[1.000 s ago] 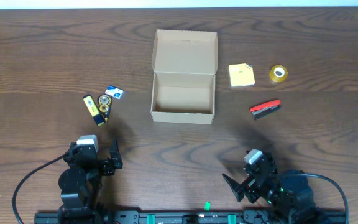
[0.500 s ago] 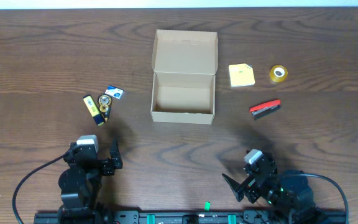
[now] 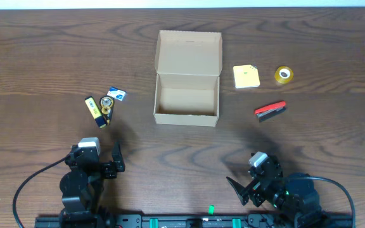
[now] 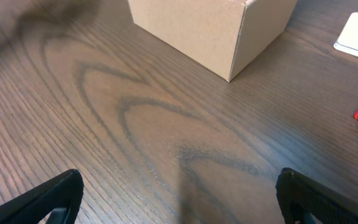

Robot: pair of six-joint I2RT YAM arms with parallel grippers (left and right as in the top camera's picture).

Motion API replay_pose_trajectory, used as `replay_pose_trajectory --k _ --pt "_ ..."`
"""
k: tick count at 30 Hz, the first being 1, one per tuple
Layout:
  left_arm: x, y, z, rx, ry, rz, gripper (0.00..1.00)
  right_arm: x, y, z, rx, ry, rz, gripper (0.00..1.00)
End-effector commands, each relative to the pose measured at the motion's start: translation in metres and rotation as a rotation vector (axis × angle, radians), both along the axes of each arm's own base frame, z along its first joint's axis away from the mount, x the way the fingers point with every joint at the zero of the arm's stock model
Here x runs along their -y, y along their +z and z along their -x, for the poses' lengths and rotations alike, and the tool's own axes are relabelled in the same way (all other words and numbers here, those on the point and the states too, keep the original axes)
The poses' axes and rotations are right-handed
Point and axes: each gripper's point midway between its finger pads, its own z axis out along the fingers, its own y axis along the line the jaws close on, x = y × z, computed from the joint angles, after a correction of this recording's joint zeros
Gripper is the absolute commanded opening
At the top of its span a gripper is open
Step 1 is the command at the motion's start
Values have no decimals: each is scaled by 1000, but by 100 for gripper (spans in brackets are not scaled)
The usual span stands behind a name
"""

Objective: Pack container

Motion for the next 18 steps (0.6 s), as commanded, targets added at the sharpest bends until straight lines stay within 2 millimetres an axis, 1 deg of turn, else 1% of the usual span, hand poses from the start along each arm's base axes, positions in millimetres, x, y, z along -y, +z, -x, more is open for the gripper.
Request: replay_pose_trajectory --k 1,4,8,16,18 --pt "0 -7 0 -12 4 7 95 -1 -5 1 3 13 13 99" --pt "0 -7 0 -12 4 7 95 -1 -5 1 3 13 13 99" --pt "0 -7 0 -12 4 7 95 6 -7 -4 14 -31 38 99" --pt "0 -7 0 -12 4 7 95 6 -7 -4 14 -31 38 99" --pt "0 -7 0 -12 4 7 95 10 -8 -7 26 -48 62 99"
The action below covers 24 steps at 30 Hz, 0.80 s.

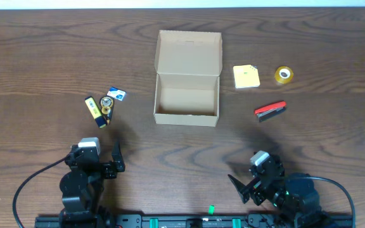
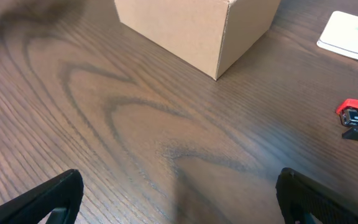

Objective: Pack container

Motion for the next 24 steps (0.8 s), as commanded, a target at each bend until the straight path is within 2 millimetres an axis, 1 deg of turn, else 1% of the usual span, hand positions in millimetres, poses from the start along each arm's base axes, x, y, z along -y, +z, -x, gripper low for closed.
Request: replay_pose_trajectory --k 1,7,10,12,14,16,18,20,24 --pt "0 -7 0 -12 3 8 95 7 -6 -5 27 -23 54 99" --pt "0 -7 0 -12 3 8 95 6 -5 -6 33 -24 49 99" --pt "0 -7 0 -12 3 8 95 4 3 -9 24 -58 -18 99" --pt "0 -7 0 -12 3 8 95 0 19 -17 18 -122 -145 99" --pt "0 -7 0 -12 3 8 95 -3 40 -25 -5 -198 -320 99" --pt "0 -7 0 -12 3 8 95 -6 53 -29 -40 -243 -453 99" --pt "0 -7 0 -12 3 8 95 -9 56 -28 -133 -288 -577 99" --pt "0 -7 0 -12 3 8 95 -9 55 -27 -170 -312 -611 99" --pt "0 -7 0 -12 3 8 95 -11 62 -28 -226 -342 -713 99"
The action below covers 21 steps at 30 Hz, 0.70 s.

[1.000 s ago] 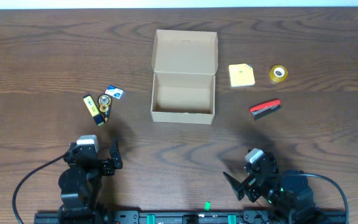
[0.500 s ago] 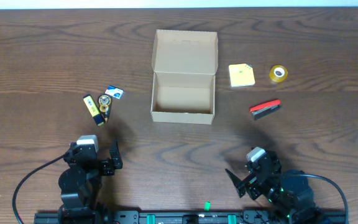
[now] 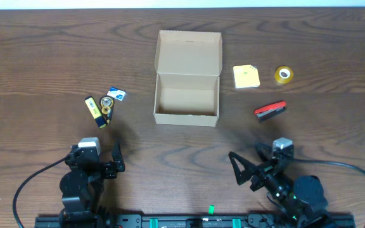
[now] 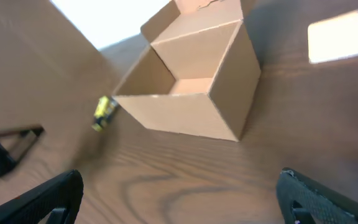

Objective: Pack container
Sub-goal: 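Reach the right gripper to the yellow notepad and grasp it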

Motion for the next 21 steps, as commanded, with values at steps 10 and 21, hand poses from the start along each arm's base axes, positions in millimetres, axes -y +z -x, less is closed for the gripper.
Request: replay_pose_trajectory --k 10,21 --pt "0 -7 0 -12 4 7 95 -15 51 1 153 88 -48 99" --pt "0 -7 0 -12 4 7 95 26 80 -57 -53 -105 324 99"
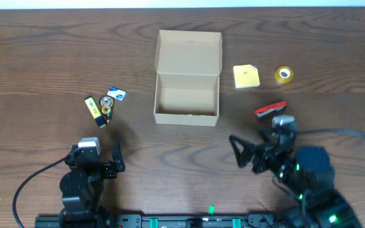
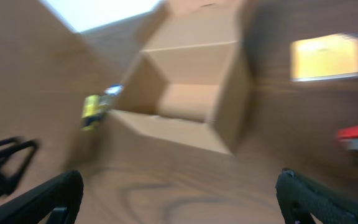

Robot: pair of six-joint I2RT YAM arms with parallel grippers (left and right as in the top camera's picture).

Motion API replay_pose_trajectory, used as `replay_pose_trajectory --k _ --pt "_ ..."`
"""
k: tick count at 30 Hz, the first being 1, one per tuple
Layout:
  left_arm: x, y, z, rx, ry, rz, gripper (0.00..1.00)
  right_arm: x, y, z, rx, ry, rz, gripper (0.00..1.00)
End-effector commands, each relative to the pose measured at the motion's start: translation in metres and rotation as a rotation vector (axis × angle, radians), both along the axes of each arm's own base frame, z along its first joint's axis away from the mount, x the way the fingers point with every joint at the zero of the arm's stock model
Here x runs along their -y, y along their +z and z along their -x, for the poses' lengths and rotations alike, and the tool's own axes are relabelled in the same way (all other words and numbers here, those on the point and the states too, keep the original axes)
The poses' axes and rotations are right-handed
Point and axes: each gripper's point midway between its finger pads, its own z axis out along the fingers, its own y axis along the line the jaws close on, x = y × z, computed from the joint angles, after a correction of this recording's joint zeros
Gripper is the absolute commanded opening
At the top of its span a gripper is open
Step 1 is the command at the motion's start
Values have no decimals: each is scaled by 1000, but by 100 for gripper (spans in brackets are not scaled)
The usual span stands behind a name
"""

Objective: Pack container
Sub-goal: 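Reach the right gripper to the yellow notepad and grasp it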

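The open cardboard box [image 1: 187, 95] stands mid-table with its lid flap up, and it looks empty inside; the blurred right wrist view shows the box [image 2: 191, 93] too. Right of it lie a yellow notepad [image 1: 246, 76], a yellow tape roll [image 1: 284, 75] and a red stapler [image 1: 270, 110]. On the left lie a yellow stick [image 1: 93, 107], a round trinket [image 1: 108, 104] and a blue-white card [image 1: 116, 95]. My right gripper [image 1: 253, 151] hangs open and empty just in front of the stapler. My left gripper [image 1: 100, 161] rests open near the front edge.
The notepad [image 2: 328, 57] and the stapler appear at the right of the wrist view. The yellow stick [image 2: 92, 109] is at its left, and the left arm's fingers are at the far left. The dark wood table [image 1: 43, 50] spreads all around.
My right arm has moved away from the front edge toward the stapler, still open. Its wrist view is blurred and shifted. The left arm and all objects stayed put.
My right gripper was low at the front edge, looking down at the table by the box's corner. It stayed about there, then was tilted up facing the box. Now it is farther out, near the stapler. Nothing has been picked up.
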Motion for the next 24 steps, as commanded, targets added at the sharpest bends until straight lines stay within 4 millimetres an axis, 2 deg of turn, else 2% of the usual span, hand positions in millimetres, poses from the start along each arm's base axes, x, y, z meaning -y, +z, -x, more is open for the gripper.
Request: replay_pose_trajectory --k 1,6,9,11,14,19,24 --pt "0 -7 0 -12 4 7 95 23 30 -25 57 -69 150 99" --pt "0 -7 0 -12 4 7 95 32 56 -57 66 -72 234 99" --pt "0 -7 0 -12 4 7 95 31 61 -69 97 -82 238 99" --pt "0 -7 0 -12 4 7 95 33 60 -77 124 -65 300 99" --pt "0 -7 0 -12 4 7 95 34 44 -91 95 -63 349 99" --pt "0 -7 0 -12 4 7 96 28 1 -123 -22 -48 383 99" --pt "0 -7 0 -12 4 7 95 33 -32 -163 -102 -24 466 99"
